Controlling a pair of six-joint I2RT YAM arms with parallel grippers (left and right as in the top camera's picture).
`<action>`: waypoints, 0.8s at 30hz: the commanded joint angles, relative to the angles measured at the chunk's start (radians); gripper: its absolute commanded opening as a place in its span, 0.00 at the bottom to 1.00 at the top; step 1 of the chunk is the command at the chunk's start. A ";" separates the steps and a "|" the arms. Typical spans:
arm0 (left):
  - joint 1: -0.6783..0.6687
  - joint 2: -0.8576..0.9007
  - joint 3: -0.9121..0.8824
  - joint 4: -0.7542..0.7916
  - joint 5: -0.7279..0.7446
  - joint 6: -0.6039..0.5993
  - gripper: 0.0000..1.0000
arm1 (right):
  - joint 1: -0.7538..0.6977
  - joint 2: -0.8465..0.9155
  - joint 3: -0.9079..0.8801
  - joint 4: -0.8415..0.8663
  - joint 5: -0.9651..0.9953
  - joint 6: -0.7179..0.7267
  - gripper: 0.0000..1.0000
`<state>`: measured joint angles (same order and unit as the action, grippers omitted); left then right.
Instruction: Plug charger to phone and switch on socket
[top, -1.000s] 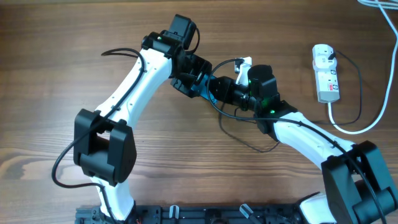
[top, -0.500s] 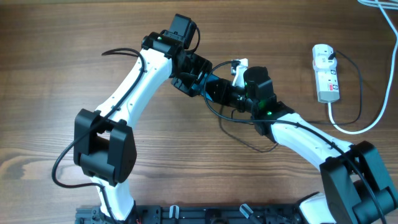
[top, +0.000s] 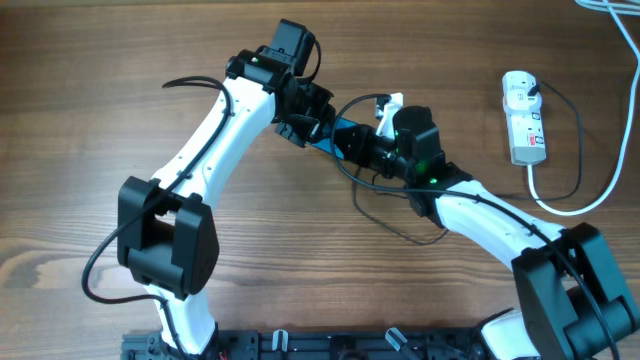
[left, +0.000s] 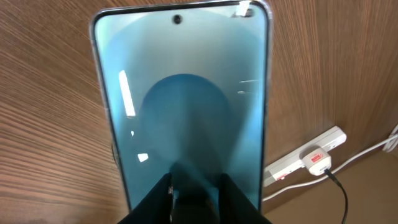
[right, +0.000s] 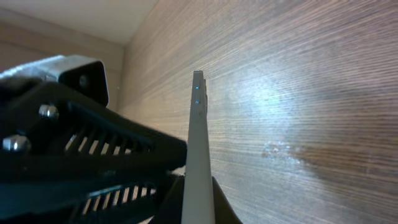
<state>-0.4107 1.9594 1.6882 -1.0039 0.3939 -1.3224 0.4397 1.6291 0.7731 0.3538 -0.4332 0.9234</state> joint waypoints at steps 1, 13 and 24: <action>-0.003 -0.025 0.014 -0.003 0.010 0.005 0.29 | -0.050 -0.003 0.016 0.016 -0.013 0.025 0.04; 0.093 -0.025 0.014 0.312 0.391 0.297 0.53 | -0.258 -0.176 0.016 0.027 0.037 0.796 0.04; 0.120 -0.025 0.014 0.527 0.492 0.233 0.68 | -0.202 -0.176 0.016 0.107 0.033 1.114 0.04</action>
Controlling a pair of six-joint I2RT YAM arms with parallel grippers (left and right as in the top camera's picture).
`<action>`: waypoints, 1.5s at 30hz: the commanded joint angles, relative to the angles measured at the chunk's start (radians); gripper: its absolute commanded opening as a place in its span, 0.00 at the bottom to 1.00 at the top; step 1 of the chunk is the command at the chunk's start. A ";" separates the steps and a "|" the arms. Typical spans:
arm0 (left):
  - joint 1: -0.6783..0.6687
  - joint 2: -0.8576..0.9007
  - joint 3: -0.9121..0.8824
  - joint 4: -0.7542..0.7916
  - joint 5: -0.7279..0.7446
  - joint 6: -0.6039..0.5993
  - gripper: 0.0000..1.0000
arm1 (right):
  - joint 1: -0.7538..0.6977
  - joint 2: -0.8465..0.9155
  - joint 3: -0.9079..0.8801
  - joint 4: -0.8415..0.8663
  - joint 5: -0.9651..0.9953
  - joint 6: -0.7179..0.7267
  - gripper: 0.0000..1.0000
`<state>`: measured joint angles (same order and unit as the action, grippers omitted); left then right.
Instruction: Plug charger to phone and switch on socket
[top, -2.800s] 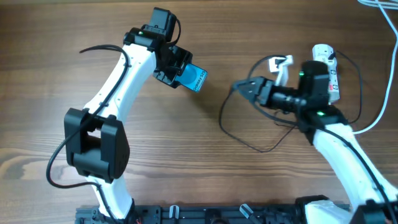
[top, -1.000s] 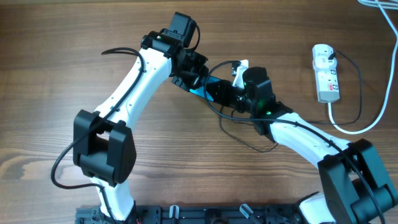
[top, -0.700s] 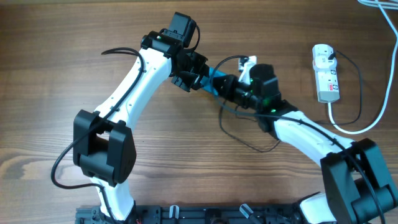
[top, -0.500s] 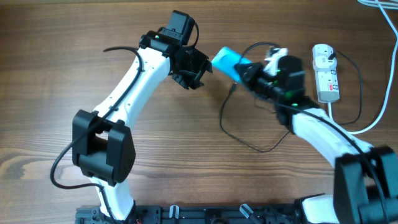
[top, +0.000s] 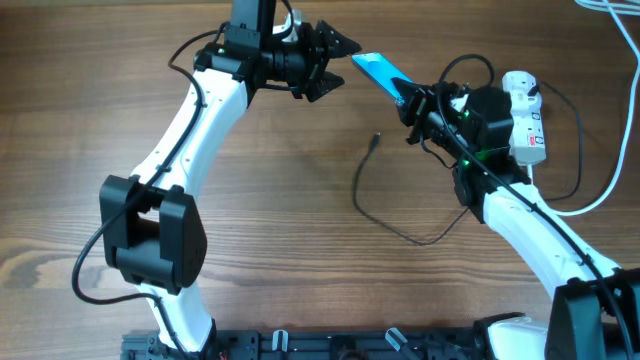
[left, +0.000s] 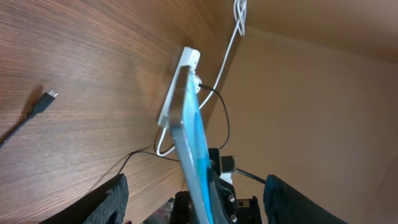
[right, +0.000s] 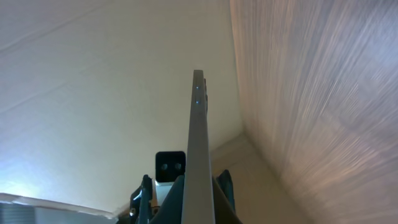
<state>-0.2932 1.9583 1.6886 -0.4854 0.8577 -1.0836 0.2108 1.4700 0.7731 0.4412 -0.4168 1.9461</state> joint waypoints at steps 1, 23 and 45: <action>0.003 -0.024 0.013 0.009 0.029 -0.005 0.66 | 0.043 -0.017 0.016 0.029 0.031 0.098 0.04; -0.035 -0.024 0.013 -0.002 0.027 -0.104 0.04 | 0.145 -0.014 0.016 0.121 0.141 0.043 0.04; 0.024 -0.024 0.013 -0.006 0.014 -0.051 0.04 | 0.145 -0.014 0.016 0.114 0.183 -0.082 0.45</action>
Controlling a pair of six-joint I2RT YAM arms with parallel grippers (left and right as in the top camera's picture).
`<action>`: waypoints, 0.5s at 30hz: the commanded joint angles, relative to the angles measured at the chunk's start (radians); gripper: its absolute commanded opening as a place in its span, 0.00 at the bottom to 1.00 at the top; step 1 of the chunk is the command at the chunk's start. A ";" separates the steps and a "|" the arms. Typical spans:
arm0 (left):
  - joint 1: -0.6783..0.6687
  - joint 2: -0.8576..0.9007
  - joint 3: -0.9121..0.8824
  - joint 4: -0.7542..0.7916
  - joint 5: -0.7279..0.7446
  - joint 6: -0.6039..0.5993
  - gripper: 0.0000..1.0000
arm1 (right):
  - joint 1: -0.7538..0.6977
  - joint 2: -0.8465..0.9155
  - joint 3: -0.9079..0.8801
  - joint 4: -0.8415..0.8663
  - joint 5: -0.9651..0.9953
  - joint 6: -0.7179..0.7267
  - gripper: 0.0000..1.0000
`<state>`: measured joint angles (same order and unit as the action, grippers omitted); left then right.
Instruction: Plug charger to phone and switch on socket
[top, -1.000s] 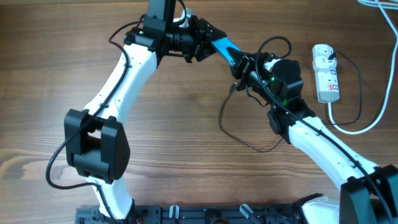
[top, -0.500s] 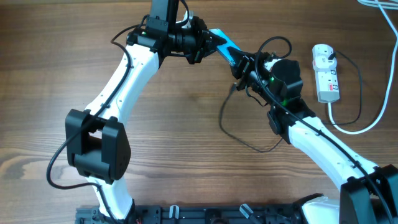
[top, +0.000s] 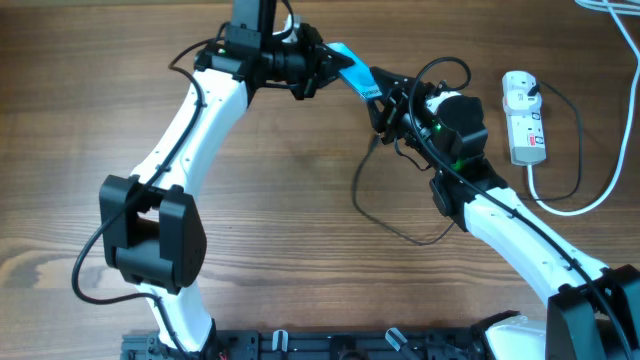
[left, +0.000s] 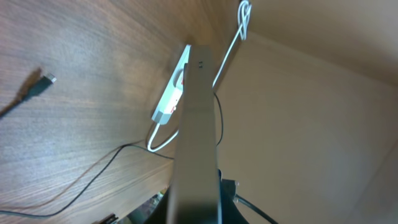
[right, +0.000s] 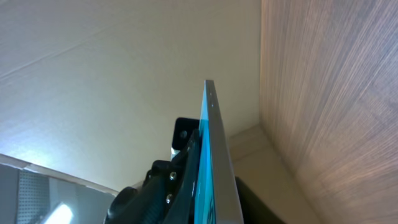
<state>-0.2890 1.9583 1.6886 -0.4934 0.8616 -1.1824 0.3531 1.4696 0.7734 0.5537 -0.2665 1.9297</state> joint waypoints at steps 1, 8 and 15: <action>0.024 -0.024 0.013 0.000 0.010 0.059 0.04 | 0.001 -0.014 0.016 0.002 0.043 -0.093 0.48; 0.092 -0.024 0.013 -0.091 0.038 0.409 0.04 | -0.072 -0.014 0.016 -0.145 0.063 -0.594 0.63; 0.167 -0.024 0.013 -0.220 0.066 0.670 0.04 | -0.185 -0.014 0.016 -0.426 -0.098 -1.070 0.69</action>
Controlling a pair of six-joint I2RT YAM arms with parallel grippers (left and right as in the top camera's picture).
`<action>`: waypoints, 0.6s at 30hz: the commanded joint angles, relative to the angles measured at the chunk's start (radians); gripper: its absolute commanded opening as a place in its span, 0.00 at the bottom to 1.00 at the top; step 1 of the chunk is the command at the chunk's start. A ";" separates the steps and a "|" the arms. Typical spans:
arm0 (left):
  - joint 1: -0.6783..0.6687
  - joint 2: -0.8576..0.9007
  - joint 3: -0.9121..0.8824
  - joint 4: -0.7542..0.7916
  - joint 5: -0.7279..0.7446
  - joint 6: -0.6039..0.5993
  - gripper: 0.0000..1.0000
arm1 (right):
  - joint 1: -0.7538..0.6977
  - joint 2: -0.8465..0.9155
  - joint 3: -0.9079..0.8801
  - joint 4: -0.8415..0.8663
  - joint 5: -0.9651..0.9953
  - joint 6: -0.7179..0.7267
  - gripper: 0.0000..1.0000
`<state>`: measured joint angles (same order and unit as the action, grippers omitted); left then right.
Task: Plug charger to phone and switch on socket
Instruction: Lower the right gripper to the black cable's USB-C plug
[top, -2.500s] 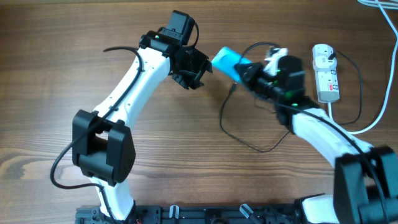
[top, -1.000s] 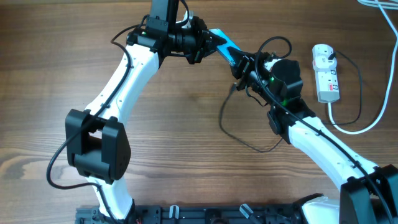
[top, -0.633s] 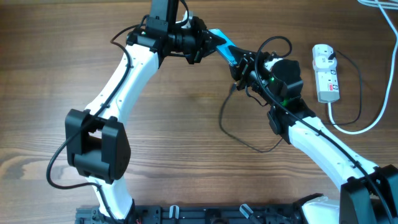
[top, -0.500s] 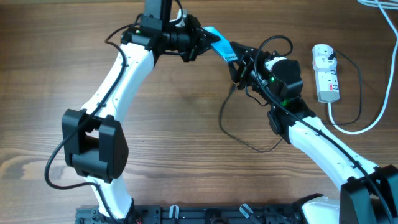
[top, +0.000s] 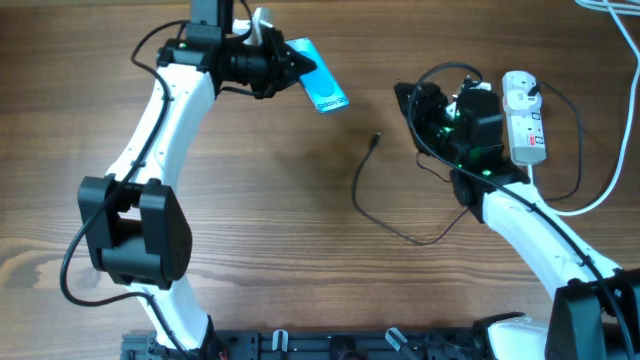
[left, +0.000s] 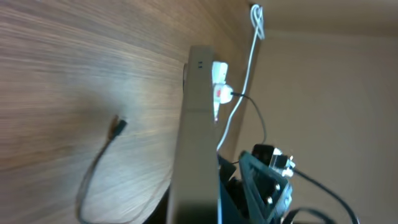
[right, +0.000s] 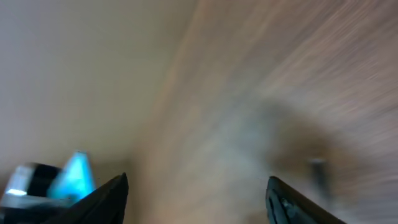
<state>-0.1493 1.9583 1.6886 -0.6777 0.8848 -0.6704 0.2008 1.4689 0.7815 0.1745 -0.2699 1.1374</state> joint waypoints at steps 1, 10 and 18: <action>0.035 -0.024 0.013 -0.050 0.043 0.181 0.04 | -0.040 -0.013 0.008 -0.058 -0.121 -0.326 0.65; 0.150 -0.024 0.013 -0.084 0.144 0.180 0.04 | -0.040 0.074 0.213 -0.459 -0.170 -0.497 0.50; 0.235 -0.024 0.013 -0.084 0.144 0.078 0.04 | 0.072 0.332 0.556 -0.793 0.023 -0.524 0.40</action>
<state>0.0845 1.9583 1.6886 -0.7631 0.9791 -0.5663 0.2245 1.7012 1.2308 -0.5419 -0.3653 0.6327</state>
